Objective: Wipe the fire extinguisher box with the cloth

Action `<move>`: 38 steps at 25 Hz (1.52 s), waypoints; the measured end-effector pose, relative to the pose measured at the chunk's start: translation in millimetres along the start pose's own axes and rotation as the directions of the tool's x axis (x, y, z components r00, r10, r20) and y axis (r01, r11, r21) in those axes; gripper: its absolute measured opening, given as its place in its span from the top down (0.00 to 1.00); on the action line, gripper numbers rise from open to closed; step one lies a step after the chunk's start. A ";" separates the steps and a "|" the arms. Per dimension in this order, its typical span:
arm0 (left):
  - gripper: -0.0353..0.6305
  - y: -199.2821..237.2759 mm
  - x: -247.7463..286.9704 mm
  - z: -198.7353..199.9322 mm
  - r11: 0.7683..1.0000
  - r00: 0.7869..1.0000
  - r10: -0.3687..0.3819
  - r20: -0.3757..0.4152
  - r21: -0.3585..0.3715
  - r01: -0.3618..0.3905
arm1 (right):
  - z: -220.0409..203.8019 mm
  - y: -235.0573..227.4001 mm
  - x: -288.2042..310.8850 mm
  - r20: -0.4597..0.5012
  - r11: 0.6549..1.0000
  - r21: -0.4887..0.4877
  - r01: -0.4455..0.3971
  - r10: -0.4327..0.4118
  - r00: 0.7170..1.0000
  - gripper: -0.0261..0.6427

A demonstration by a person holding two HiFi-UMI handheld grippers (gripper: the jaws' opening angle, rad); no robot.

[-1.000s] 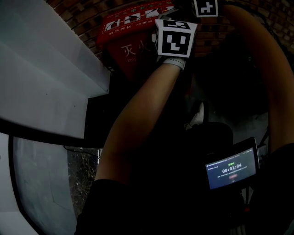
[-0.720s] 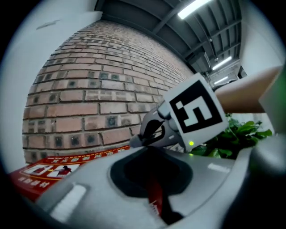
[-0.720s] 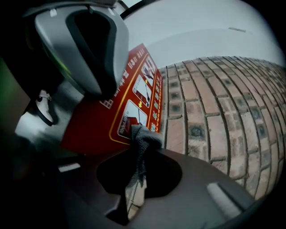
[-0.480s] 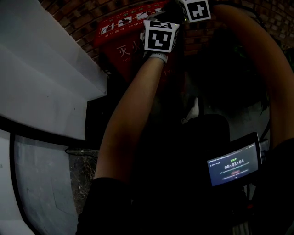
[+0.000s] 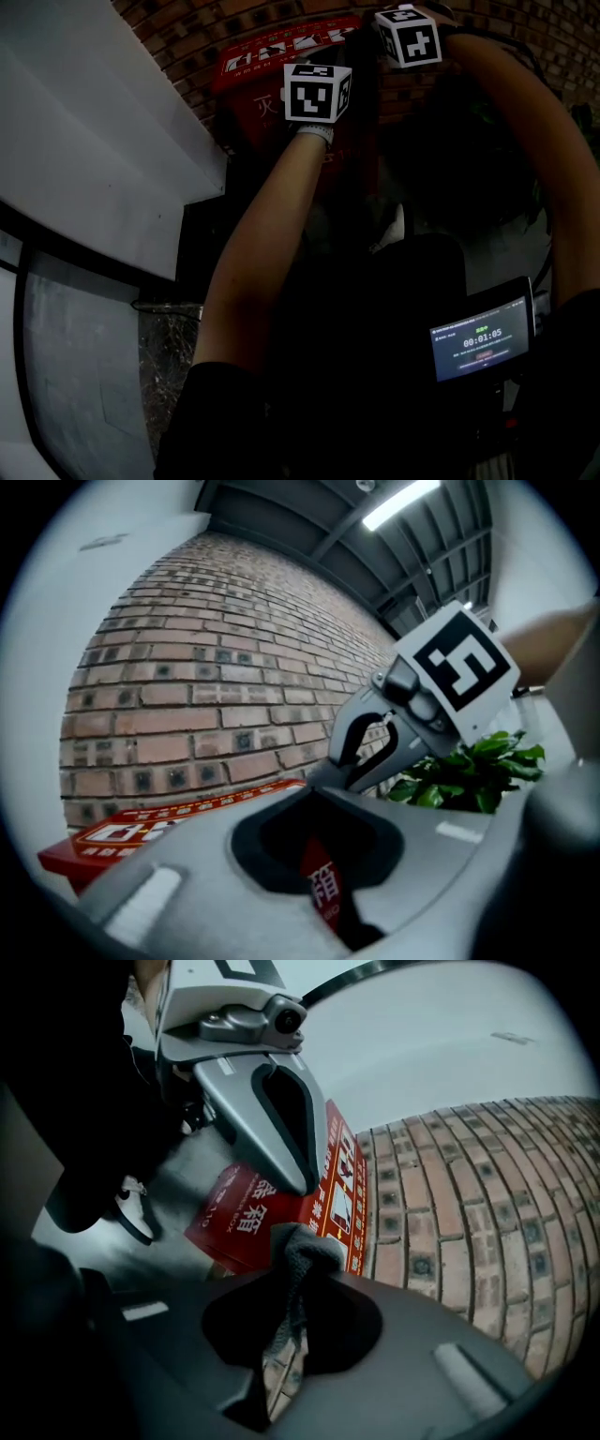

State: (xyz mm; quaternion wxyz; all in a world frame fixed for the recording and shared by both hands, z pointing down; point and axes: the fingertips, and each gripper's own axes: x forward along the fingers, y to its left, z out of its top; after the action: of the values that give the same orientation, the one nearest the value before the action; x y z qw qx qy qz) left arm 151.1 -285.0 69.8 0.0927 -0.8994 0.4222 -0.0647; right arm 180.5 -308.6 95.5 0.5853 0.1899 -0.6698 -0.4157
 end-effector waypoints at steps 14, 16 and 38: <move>0.94 5.4 -97.7 -48.1 0.995 0.984 -0.061 0.167 -0.074 0.074 | 94.5 51.3 -40.0 0.448 0.636 0.772 -0.025 -0.515 0.731 0.92; 0.94 1.4 -107.8 -66.1 0.989 0.977 -0.099 0.190 -0.091 0.118 | 100.0 72.5 -34.5 0.470 0.554 0.826 -0.103 -0.577 0.668 0.91; 0.94 -4.8 -131.5 -261.6 0.965 0.964 -0.184 0.194 -0.152 0.215 | 159.0 210.4 88.9 0.493 0.442 0.862 -0.247 -0.619 0.612 0.91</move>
State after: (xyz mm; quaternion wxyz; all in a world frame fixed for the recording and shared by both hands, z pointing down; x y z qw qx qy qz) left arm 20.3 -209.8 320.8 0.0453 -0.9443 0.3231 0.0435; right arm 58.0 -198.7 319.9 -0.0013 0.3490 -0.9298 -0.1167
